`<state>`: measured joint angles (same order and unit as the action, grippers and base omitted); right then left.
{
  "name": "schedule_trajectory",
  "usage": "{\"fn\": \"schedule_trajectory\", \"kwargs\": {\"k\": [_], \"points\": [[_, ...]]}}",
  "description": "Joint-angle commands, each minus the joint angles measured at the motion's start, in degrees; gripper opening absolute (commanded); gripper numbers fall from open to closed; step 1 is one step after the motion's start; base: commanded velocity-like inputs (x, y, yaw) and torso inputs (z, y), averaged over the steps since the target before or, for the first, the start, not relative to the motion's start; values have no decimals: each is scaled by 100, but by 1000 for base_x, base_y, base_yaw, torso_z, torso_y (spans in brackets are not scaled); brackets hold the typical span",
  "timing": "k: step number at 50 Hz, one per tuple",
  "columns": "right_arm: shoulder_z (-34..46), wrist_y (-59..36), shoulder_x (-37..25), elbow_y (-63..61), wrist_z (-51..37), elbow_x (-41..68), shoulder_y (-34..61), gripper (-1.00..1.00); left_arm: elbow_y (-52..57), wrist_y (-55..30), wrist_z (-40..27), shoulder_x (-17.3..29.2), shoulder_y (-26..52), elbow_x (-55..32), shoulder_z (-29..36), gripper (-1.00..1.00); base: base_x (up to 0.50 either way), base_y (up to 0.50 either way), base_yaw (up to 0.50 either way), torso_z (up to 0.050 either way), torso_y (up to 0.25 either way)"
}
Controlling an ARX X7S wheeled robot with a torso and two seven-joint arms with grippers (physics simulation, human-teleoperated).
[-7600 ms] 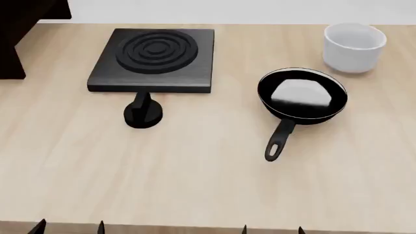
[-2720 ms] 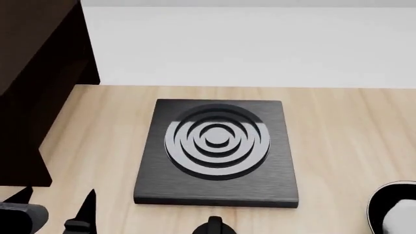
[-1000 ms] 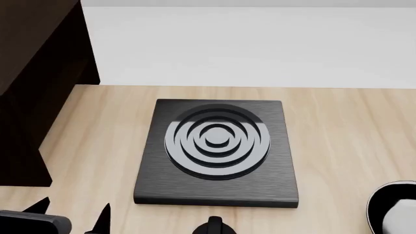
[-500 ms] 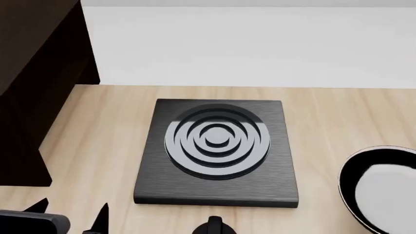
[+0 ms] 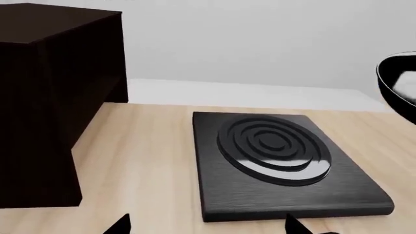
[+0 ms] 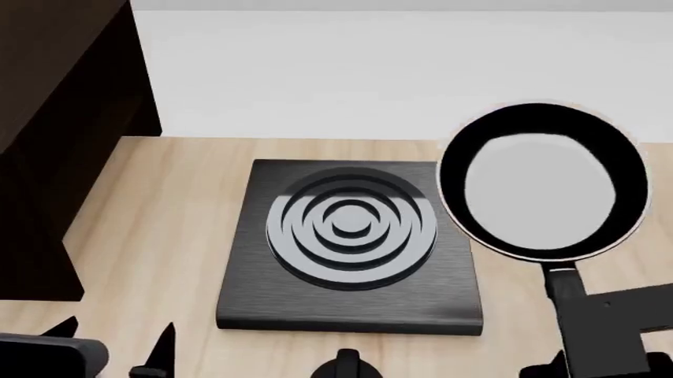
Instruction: Put the frying pan on the cabinet shelf.
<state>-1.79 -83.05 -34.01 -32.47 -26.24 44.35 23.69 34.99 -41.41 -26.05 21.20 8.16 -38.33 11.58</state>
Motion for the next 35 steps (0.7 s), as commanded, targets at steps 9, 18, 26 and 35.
{"fn": "schedule_trajectory", "kwargs": {"k": [9, 18, 26, 35], "points": [[1398, 348, 92, 13, 395, -301, 1607, -100, -241, -693, -30, -15, 951, -662, -135, 100, 0, 0, 0, 2, 2], [1689, 1440, 149, 309, 1135, -261, 1734, -100, -1706, -1522, 325, -515, 2527, -2256, -669, 100, 0, 0, 0, 0, 1], [1867, 1405, 201, 215, 1211, -208, 1866, -100, -2415, -1892, 65, -802, 3202, -3273, -1191, 100, 0, 0, 0, 0, 3], [2126, 1404, 245, -39, 1290, -151, 1885, -100, -2362, -2202, -157, -711, 3281, -3999, -1389, 100, 0, 0, 0, 0, 1]]}}
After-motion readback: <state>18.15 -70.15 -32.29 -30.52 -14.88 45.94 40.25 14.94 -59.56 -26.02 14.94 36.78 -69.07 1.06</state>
